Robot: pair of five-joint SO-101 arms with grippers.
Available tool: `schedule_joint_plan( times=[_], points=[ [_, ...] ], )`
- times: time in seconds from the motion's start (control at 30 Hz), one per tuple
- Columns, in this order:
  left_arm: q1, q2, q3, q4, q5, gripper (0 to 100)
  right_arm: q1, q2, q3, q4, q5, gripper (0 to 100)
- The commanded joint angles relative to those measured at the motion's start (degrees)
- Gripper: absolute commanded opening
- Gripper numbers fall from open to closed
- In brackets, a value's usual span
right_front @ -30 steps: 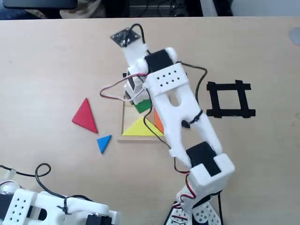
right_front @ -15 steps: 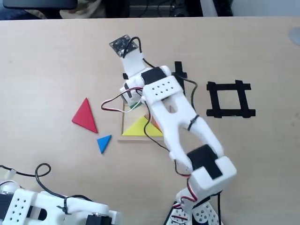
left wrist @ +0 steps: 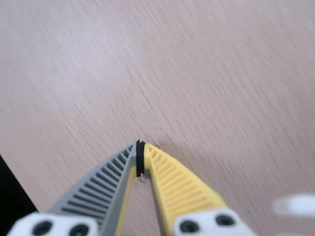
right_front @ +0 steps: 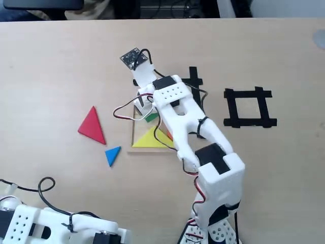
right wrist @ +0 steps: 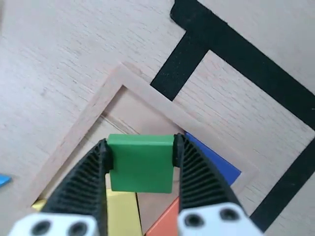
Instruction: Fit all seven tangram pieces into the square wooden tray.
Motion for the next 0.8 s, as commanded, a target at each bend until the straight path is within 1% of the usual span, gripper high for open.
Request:
schedule_joint_plan(
  times=[0.0, 0.17, 0.33, 0.5, 0.63, 0.77],
  points=[
    [0.04, -0.35, -0.40, -0.79, 0.09, 3, 1.23, -0.48, 0.22, -1.93, 0.53, 1.1],
    [0.04, -0.35, -0.40, -0.79, 0.09, 3, 1.14, 2.07, 0.92, -3.43, 2.81, 1.1],
    [0.04, -0.35, -0.40, -0.79, 0.09, 3, 1.32, 5.67, -1.98, -2.90, 2.90, 1.1],
    [0.04, -0.35, -0.48, -0.79, 0.09, 3, 1.32, 5.76, -2.33, -2.20, 2.99, 1.1],
    [0.04, -0.35, -0.48, -0.79, 0.09, 3, 1.32, 5.76, -2.15, -2.20, 6.68, 1.1],
    [0.04, -0.35, -0.48, -0.79, 0.09, 3, 1.23, 5.76, -2.15, -2.20, 6.86, 1.5]
  ],
)
